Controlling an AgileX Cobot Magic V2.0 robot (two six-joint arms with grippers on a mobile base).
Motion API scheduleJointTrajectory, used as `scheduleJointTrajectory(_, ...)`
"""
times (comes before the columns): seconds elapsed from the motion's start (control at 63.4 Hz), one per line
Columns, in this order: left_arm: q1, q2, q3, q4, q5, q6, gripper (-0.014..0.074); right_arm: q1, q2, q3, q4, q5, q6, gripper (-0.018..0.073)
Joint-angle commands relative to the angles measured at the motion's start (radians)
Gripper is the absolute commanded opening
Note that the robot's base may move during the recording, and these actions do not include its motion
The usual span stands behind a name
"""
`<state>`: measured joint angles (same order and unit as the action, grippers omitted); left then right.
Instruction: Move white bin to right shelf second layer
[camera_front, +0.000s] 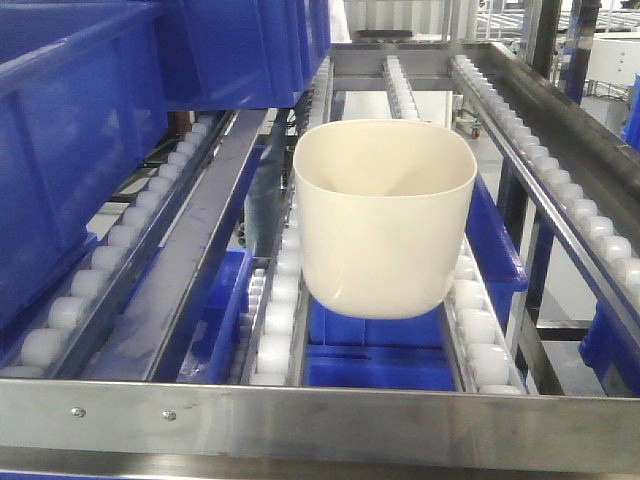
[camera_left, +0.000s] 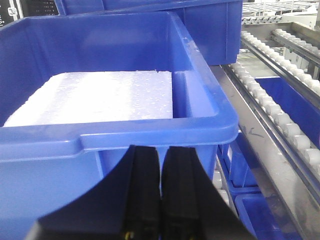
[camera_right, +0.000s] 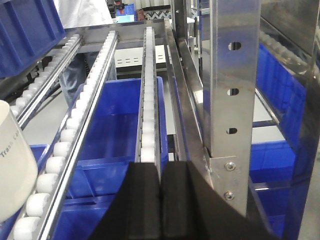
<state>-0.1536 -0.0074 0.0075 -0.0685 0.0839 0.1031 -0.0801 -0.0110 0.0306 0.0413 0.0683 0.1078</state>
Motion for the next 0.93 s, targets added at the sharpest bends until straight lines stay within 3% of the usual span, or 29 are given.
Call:
scheduleJointTrajectory(0.0,-0.006,-0.014,0.037,-0.005,-0.084,-0.004,0.0085,-0.006,-0.019,-0.017,-0.018,-0.1,-0.005,0.0056)
scheduleJointTrajectory(0.915,-0.006,-0.014,0.037,-0.005,-0.084,-0.004,0.0085,-0.006,-0.019,-0.017,-0.018,-0.076,-0.005,0.0056)
